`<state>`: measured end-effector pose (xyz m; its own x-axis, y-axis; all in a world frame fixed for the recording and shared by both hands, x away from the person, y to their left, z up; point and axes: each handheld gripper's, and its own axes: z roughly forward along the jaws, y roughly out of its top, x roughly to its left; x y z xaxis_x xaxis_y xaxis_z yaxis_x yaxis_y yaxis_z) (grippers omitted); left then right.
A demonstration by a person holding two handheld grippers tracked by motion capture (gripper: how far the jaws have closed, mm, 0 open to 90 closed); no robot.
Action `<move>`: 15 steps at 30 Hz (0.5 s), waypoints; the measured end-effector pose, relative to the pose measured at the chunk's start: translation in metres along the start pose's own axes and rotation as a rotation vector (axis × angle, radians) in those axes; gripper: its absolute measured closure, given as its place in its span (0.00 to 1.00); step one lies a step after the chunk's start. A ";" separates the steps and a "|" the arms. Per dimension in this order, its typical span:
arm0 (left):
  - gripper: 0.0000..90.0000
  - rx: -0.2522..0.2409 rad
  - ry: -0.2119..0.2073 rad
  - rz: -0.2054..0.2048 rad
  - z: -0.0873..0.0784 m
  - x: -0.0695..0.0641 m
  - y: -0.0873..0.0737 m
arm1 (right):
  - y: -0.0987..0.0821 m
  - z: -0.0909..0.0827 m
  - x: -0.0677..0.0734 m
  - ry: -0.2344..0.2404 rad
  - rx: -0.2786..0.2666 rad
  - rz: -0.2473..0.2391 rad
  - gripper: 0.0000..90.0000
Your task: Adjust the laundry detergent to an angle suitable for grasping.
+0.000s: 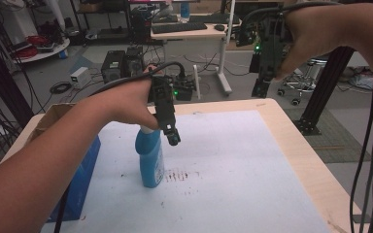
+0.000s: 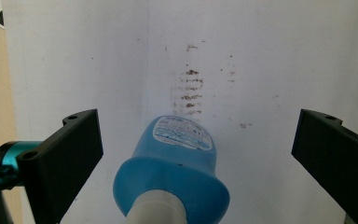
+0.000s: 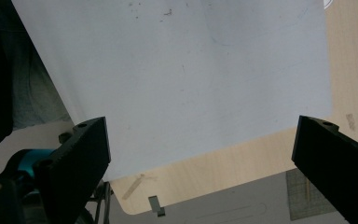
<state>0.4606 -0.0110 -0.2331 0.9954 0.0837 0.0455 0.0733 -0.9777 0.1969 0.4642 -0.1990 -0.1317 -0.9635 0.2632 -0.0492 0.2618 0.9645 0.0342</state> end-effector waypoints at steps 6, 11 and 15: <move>0.02 0.003 -0.006 0.007 0.000 -0.002 0.002 | 0.000 0.003 0.001 0.005 0.005 0.013 0.04; 0.02 0.006 0.003 -0.003 0.000 0.000 -0.001 | -0.001 0.007 -0.001 0.008 0.015 0.016 0.04; 0.02 0.005 0.003 -0.007 -0.001 0.001 -0.002 | -0.001 0.003 0.000 0.008 -0.014 0.006 0.04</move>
<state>0.4619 -0.0088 -0.2321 0.9947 0.0916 0.0471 0.0809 -0.9779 0.1928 0.4645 -0.2001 -0.1352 -0.9623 0.2688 -0.0414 0.2668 0.9625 0.0480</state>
